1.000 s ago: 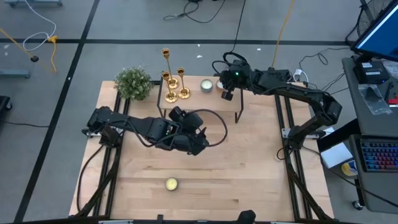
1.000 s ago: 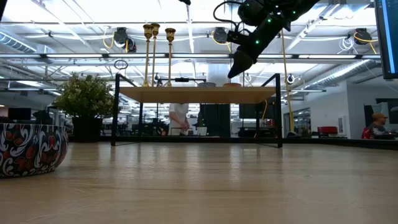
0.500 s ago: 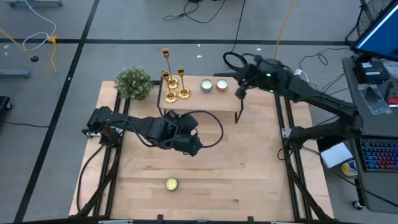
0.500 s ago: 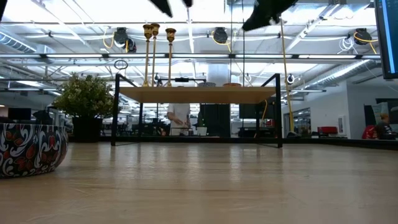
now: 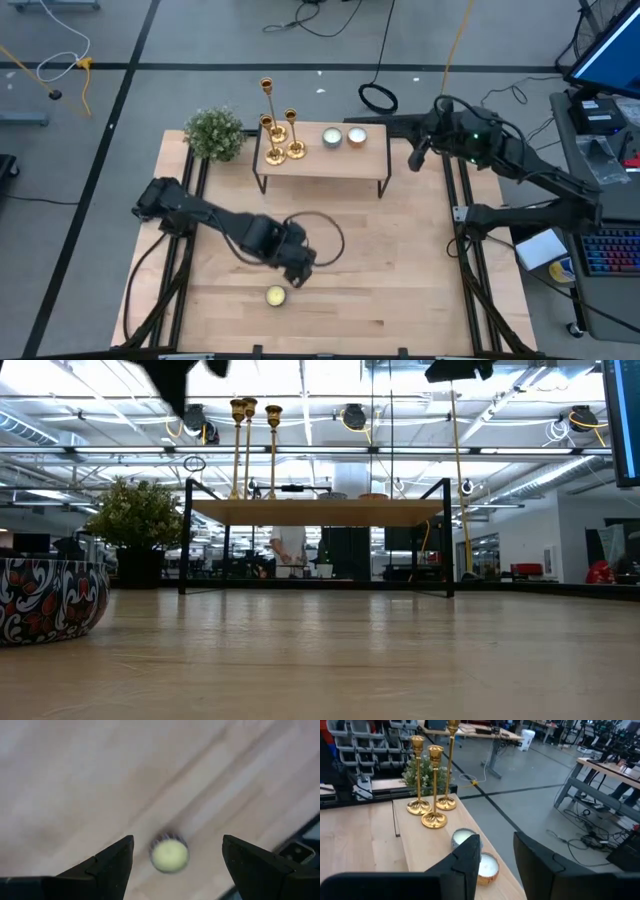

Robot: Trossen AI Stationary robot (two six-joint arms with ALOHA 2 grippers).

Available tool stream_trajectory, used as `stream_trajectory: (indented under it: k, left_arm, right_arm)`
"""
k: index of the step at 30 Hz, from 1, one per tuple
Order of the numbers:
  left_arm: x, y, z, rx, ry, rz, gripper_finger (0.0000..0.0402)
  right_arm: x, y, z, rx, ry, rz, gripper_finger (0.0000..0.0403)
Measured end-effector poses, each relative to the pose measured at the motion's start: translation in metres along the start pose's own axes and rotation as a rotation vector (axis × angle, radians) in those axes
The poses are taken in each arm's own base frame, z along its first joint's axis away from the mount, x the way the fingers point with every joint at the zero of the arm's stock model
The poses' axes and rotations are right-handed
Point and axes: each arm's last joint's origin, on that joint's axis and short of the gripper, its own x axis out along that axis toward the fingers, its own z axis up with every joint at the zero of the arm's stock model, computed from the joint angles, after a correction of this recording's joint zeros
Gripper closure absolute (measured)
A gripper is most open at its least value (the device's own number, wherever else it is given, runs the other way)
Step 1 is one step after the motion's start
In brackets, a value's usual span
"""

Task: Pick & Place candle stick holders
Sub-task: Put the red and black scented candle on the shelf

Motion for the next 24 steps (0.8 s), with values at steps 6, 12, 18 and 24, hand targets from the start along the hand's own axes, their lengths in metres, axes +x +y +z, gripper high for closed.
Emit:
stream_trajectory:
  k: [6, 12, 18, 24]
  left_arm:
    - [0.017, -0.007, -0.03, -0.03, 0.036, 0.009, 0.0105]
    - [0.033, -0.005, -0.044, -0.071, 0.022, 0.052, 0.0105]
    - [0.059, -0.001, -0.047, -0.091, 0.026, 0.038, 0.0105]
    - [0.077, 0.009, -0.055, -0.094, 0.096, 0.088, 0.0106]
  right_arm:
    - [-0.001, 0.002, -0.01, 0.007, -0.021, 0.001, 0.0289]
    - [0.002, 0.004, -0.015, 0.009, -0.017, 0.025, 0.0289]
    - [0.002, 0.005, -0.015, 0.008, -0.019, 0.055, 0.0289]
    - [0.002, 0.005, -0.015, 0.008, -0.018, 0.055, 0.0289]
